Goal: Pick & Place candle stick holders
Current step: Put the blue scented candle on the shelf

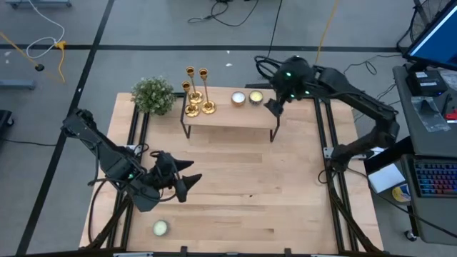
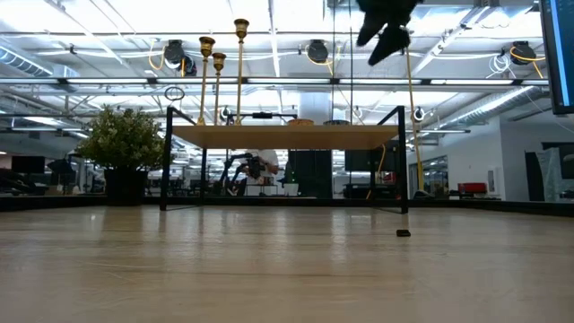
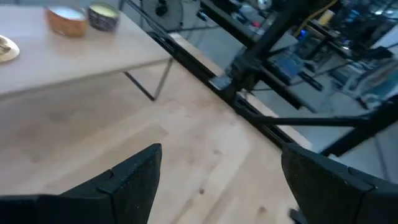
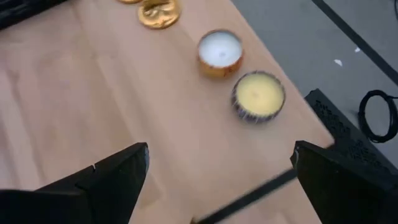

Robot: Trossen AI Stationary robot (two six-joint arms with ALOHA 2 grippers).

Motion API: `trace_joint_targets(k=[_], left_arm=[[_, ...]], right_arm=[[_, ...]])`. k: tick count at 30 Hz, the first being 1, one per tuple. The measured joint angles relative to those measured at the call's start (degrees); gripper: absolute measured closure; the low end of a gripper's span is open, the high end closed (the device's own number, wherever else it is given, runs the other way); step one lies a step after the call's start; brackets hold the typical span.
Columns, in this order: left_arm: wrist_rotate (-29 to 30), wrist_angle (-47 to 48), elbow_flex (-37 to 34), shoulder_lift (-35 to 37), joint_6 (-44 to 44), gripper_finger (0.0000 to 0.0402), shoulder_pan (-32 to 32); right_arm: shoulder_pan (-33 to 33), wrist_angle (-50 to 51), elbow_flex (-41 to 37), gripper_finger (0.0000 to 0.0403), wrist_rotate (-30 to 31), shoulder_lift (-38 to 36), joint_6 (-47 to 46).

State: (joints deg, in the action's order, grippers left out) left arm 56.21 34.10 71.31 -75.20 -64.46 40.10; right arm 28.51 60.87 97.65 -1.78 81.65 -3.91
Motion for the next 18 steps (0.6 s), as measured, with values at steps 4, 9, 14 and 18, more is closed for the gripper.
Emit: trace_joint_targets(k=[4, 9, 14, 18], left_arm=[[-4.5, -1.9, 0.0, 0.0, -2.4, 0.0075, 0.0], [-14.0, -1.8, 0.0, -1.6, -12.1, 0.0075, -0.8], [-30.2, -0.2, 0.0, -4.9, -25.5, 0.0075, -2.0], [-44.5, 5.4, 0.0, -8.4, -39.2, 0.0075, -1.7]], right_arm=[[-2.5, 2.5, 0.0, 0.0023, 0.0, -3.8, -1.0], [-5.5, 2.7, 0.0, 0.0023, 0.0, -7.7, -1.4], [-7.3, 2.7, 0.0, 0.0023, 0.0, -10.2, -1.4], [-7.7, 2.7, 0.0, 0.0023, 0.1, -11.0, -1.4]])
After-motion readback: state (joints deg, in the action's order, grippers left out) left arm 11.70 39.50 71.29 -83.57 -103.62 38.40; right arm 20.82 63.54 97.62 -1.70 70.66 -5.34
